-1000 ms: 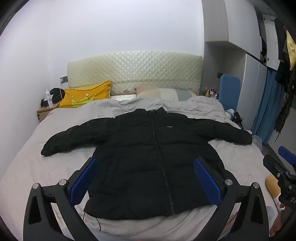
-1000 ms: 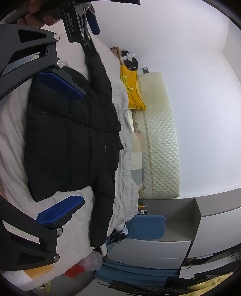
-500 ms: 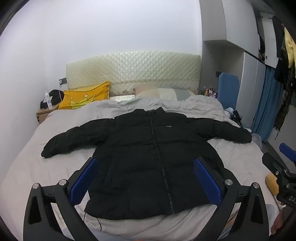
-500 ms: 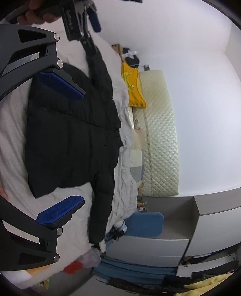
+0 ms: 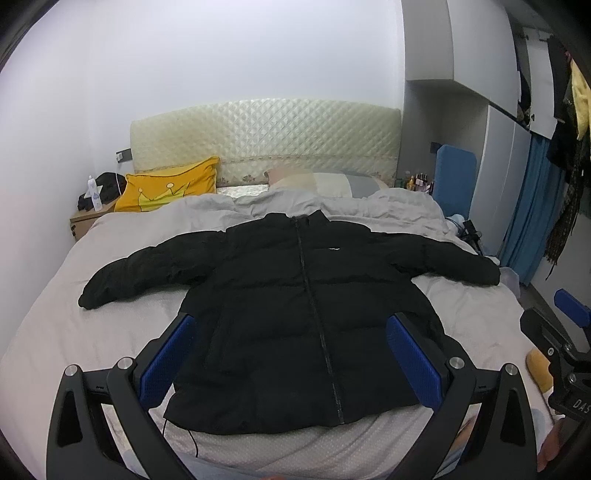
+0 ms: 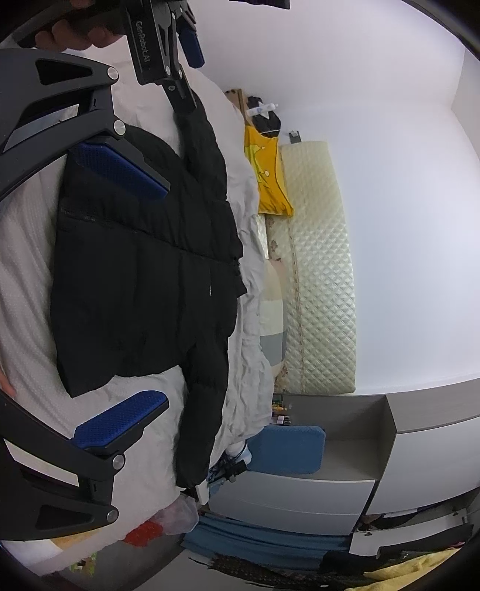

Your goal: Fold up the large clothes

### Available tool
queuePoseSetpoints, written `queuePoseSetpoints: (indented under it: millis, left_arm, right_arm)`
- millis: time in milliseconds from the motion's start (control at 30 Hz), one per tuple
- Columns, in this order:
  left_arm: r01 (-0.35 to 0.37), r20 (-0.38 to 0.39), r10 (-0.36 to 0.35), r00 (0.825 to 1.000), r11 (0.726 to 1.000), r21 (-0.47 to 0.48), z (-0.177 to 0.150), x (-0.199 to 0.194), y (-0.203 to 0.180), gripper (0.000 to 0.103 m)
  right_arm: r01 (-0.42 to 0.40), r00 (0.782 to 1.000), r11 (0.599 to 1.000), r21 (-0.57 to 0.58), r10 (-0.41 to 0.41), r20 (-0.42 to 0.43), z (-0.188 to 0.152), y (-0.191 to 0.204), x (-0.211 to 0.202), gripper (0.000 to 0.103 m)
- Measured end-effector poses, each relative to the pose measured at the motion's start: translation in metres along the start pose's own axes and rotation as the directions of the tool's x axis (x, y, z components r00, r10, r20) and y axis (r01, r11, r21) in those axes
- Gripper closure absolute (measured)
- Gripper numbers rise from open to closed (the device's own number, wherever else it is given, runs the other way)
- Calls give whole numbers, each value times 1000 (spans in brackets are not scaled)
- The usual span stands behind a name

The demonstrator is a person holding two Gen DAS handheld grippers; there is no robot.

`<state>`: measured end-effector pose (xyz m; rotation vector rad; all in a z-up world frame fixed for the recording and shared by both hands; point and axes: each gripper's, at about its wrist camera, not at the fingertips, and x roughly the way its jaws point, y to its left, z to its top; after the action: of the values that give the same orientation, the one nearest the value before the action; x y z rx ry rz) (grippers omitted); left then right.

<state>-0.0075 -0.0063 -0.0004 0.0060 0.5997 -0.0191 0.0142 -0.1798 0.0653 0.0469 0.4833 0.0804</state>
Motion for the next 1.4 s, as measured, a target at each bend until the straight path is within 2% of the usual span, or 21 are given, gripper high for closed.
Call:
queuePoseSetpoints:
  millis: [200, 1400]
  left_arm:
    - [-10, -2, 10, 1000, 1000, 5, 2, 3, -2, 0]
    - [34, -29, -34, 999, 999, -31, -6, 11, 1, 0]
  right_arm:
    - [-3, 1000, 1000, 5, 3, 5, -1, 0, -1, 0]
    - [-2, 1000, 1000, 4, 2, -10, -6, 6, 4, 0]
